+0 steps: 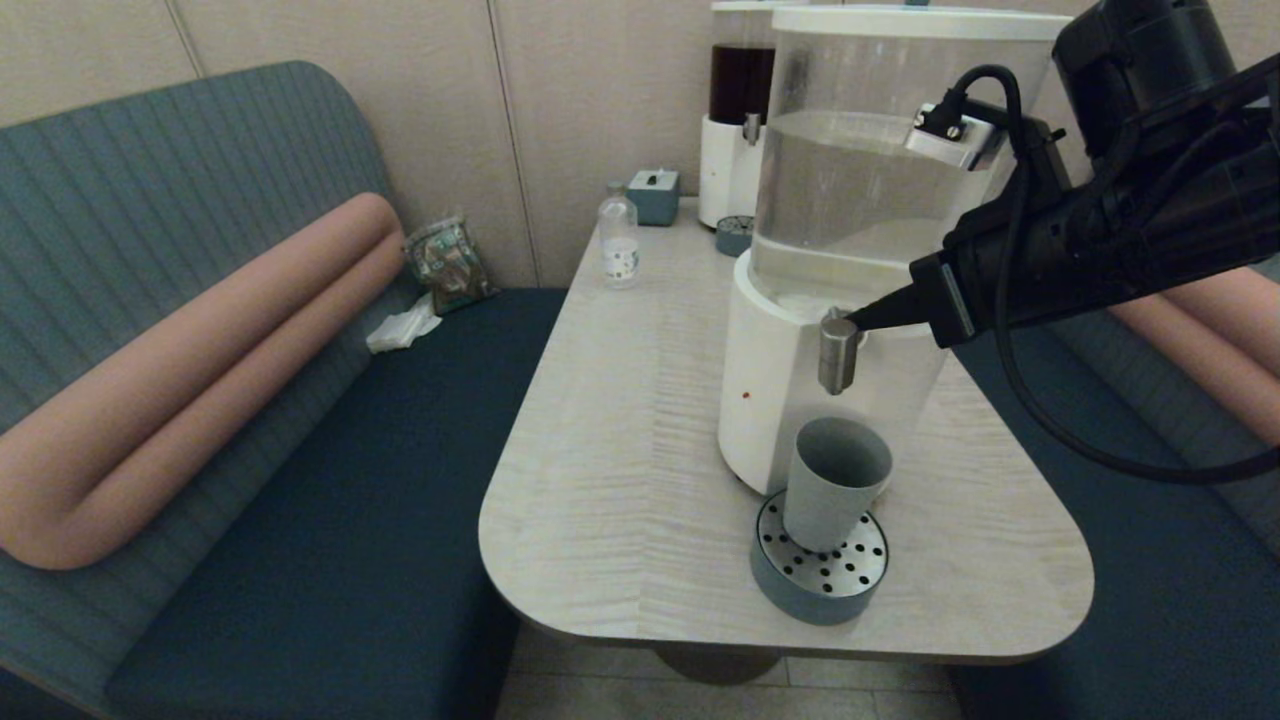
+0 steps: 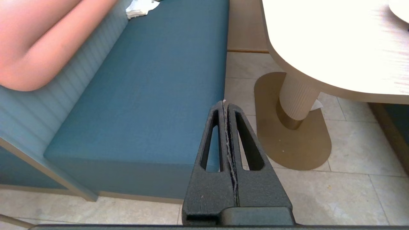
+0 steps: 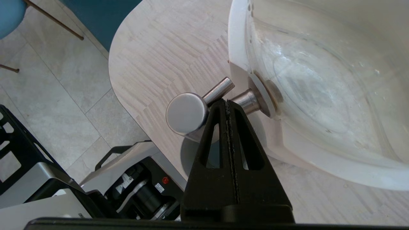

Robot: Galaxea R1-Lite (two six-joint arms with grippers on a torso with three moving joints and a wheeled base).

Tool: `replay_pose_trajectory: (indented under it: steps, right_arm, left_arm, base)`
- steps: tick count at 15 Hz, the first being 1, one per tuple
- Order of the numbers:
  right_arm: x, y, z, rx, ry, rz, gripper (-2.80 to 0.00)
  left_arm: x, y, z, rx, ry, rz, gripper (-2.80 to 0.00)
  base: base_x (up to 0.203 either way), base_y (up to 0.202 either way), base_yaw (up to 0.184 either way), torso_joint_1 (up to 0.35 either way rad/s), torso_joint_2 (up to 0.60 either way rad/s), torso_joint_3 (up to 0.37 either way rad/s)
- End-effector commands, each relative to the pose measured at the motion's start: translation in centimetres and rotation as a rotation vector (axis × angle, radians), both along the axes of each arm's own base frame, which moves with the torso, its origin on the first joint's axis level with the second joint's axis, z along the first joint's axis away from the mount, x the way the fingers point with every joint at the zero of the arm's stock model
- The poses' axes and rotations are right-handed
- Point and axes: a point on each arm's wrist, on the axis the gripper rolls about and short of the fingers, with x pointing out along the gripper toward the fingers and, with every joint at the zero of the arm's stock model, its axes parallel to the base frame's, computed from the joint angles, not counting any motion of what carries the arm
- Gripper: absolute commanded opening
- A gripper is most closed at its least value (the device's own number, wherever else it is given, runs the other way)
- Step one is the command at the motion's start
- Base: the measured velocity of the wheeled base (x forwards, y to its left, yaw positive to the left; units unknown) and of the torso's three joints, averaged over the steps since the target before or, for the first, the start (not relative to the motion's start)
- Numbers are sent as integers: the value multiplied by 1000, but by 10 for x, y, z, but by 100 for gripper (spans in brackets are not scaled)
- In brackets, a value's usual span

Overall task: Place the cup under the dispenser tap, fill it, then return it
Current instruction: Turn on the faucet

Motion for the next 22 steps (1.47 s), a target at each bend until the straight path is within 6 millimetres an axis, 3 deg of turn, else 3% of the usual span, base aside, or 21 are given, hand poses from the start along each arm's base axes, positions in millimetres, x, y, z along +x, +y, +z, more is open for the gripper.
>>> replay_pose_trajectory:
  steps: [1,16,22]
  right_arm:
    - [-3,3,0,-1,7,18,-280]
    - [-5,2,-2,-160,-162,51,-280]
    - [1,8,-17,-179,-261,91,-280]
  left_arm:
    - [0,0,0,0,2,1,-280]
    - [0,0,0,0,2,1,-280]
    - [0,0,0,0,2,1,-280]
  base:
    - [0,0,0,0,0,0]
    - [0,0,0,0,0,0]
    - [0,0,0,0,0,0]
